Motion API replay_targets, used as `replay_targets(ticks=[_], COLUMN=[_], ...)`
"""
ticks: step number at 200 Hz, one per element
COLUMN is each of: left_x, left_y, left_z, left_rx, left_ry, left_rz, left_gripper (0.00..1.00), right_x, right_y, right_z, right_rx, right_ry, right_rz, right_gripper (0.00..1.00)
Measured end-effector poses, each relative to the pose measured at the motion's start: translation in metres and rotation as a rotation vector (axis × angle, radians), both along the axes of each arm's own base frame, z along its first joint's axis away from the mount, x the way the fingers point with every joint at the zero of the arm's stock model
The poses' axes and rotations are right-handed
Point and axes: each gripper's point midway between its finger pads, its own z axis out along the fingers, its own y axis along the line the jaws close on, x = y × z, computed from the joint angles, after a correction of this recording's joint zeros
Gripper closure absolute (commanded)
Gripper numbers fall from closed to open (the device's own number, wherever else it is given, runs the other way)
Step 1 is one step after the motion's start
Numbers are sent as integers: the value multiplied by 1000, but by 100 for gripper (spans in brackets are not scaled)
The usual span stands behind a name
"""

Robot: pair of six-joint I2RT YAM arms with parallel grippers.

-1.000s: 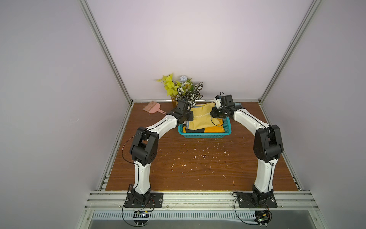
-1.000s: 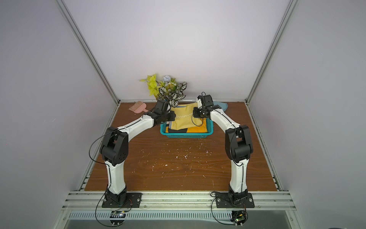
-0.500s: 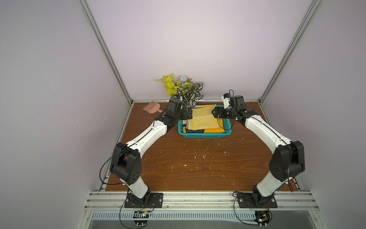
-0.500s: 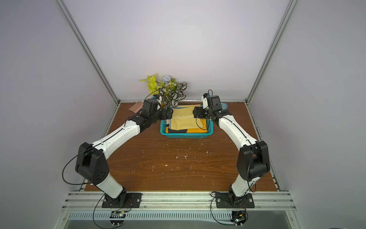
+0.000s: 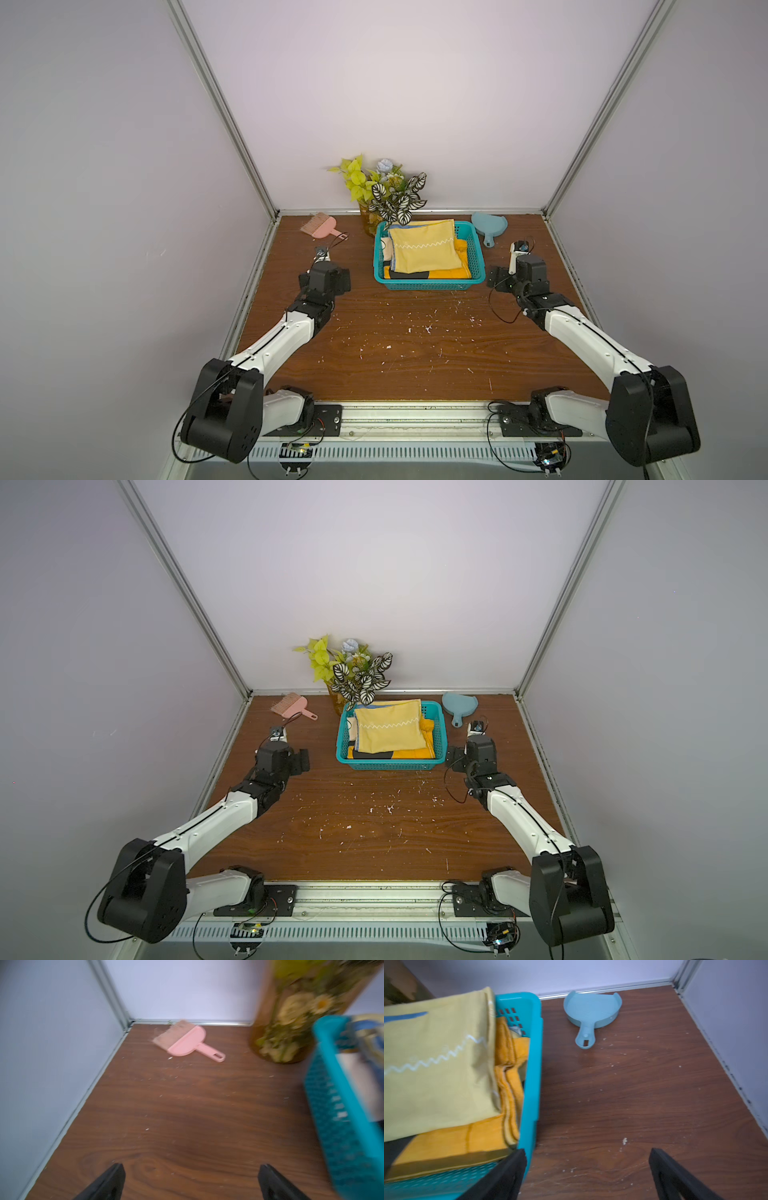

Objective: Put the folded pillowcase in the basket
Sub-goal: Reset both arms

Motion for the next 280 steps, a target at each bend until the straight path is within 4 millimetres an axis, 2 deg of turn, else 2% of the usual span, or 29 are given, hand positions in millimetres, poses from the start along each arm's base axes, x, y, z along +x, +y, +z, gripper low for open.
replay_targets(ticks=[13,30,67,92,107,126,155,192,216,280], left_x=[-11,-16,13,19,18,12,5,2,-8,-5], left_y=[18,26,32,33,32,33,36,47,50,48], left_z=[-19,-26,-28,-28,-21,-16,-15,-9,-19,-10], left_rx=[49,88,139,152,150,143,136,96,86,75], left_ry=[-9,-64,-151,-190,-231,-279,-306,-367,-353,-395], left_rz=[31,42,53,50,49,52,54,62,61,53], left_gripper=[1,1,1,1,1,1,1,1,1,1], right_x=[-4,-4,8,20,25,23,5,-8,-4,-1], right_y=[-13,-26,-44,-55,-57,-55,-46,-38,-37,-36], right_z=[-10,-15,-19,-27,-31,-46,-71,-66,-52,-41], right_rx=[-37,-70,-116,-125,-119,-107,-91,-79,-77,-77], right_ry=[-11,-47,-118,-139,-174,-197,-201,-291,-351,-395], right_rz=[-35,-62,-83,-104,-95,-74,-16,36,39,41], right_gripper=[1,1,1,1,1,1,0,1,0,0])
